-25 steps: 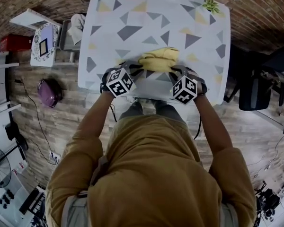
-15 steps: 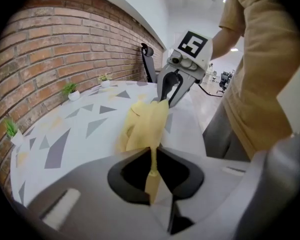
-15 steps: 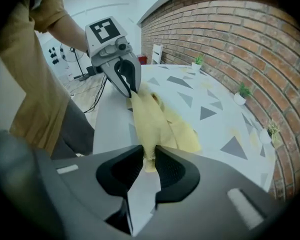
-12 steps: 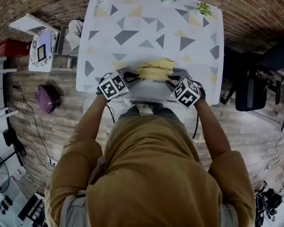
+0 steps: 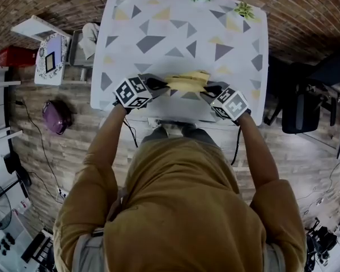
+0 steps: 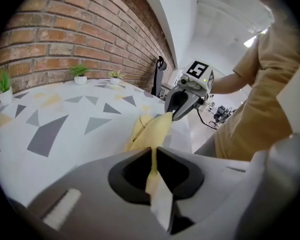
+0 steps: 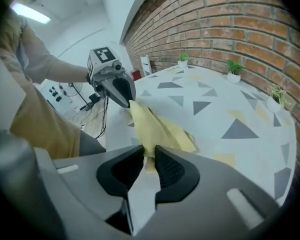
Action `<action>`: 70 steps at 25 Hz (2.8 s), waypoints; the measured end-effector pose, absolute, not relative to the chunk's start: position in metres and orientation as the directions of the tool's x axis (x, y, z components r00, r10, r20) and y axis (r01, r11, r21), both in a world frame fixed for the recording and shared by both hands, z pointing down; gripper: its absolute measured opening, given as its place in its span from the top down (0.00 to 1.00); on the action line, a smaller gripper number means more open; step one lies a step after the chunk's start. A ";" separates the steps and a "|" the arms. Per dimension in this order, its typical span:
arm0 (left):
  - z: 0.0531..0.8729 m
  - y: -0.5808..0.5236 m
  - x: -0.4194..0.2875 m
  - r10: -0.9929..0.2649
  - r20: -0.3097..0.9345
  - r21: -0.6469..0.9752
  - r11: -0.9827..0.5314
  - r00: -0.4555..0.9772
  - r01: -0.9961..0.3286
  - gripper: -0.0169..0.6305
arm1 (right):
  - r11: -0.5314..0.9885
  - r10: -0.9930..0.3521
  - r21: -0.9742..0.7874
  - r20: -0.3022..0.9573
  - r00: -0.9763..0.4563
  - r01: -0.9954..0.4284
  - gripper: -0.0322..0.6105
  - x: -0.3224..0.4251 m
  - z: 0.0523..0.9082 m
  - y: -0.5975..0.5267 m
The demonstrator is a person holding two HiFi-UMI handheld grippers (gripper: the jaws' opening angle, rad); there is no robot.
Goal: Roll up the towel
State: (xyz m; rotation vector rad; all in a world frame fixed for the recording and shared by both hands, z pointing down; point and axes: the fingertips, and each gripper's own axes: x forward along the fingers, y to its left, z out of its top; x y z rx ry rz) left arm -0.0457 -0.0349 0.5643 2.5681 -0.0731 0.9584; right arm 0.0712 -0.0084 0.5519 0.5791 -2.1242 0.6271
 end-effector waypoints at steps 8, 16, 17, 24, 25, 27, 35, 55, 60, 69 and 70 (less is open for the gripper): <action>0.562 -0.046 -0.041 0.076 0.604 0.408 -0.884 0.793 -0.226 0.85 | 0.732 -0.132 -0.328 0.792 -0.596 -0.597 0.84 0.079 0.553 -0.021; 0.564 -0.051 -0.036 0.027 0.601 0.379 -0.890 0.799 -0.255 0.85 | 0.700 -0.130 -0.373 0.772 -0.622 -0.609 0.84 0.080 0.554 -0.023; 0.565 -0.051 -0.035 0.019 0.598 0.373 -0.891 0.801 -0.257 0.85 | 0.694 -0.132 -0.379 0.769 -0.625 -0.612 0.84 0.081 0.554 -0.022; 0.571 -0.033 -0.036 -0.002 0.631 0.263 -0.940 0.776 -0.217 0.85 | 0.680 -0.136 -0.392 0.762 -0.633 -0.619 0.84 0.084 0.555 -0.015; 0.569 -0.033 -0.035 -0.015 0.635 0.224 -0.953 0.772 -0.202 0.85 | 0.679 -0.136 -0.395 0.761 -0.634 -0.619 0.84 0.084 0.554 -0.015; 0.561 -0.032 -0.031 -0.035 0.635 0.152 -0.974 0.771 -0.170 0.80 | 0.678 -0.135 -0.399 0.759 -0.637 -0.618 0.84 0.085 0.554 -0.015; 0.559 -0.036 -0.012 0.003 0.636 0.081 -0.995 0.772 -0.062 0.65 | 0.668 -0.130 -0.422 0.745 -0.654 -0.613 0.84 0.086 0.550 -0.018; 0.567 -0.046 0.012 0.200 0.591 0.373 -0.927 0.781 -0.045 0.83 | 0.730 -0.230 -0.225 0.809 -0.541 -0.646 0.72 0.109 0.547 -0.014; 0.559 -0.056 0.016 0.215 0.552 0.459 -0.885 0.806 -0.079 0.83 | 0.816 -0.285 -0.026 0.851 -0.441 -0.577 0.62 0.098 0.554 -0.005; 0.550 -0.058 0.022 0.238 0.512 0.538 -0.838 0.825 -0.092 0.83 | 0.802 -0.431 0.157 0.821 -0.375 -0.577 0.62 0.090 0.560 -0.016; 0.550 -0.059 0.022 0.240 0.511 0.546 -0.832 0.826 -0.097 0.83 | 0.810 -0.438 0.185 0.822 -0.365 -0.557 0.62 0.089 0.559 -0.014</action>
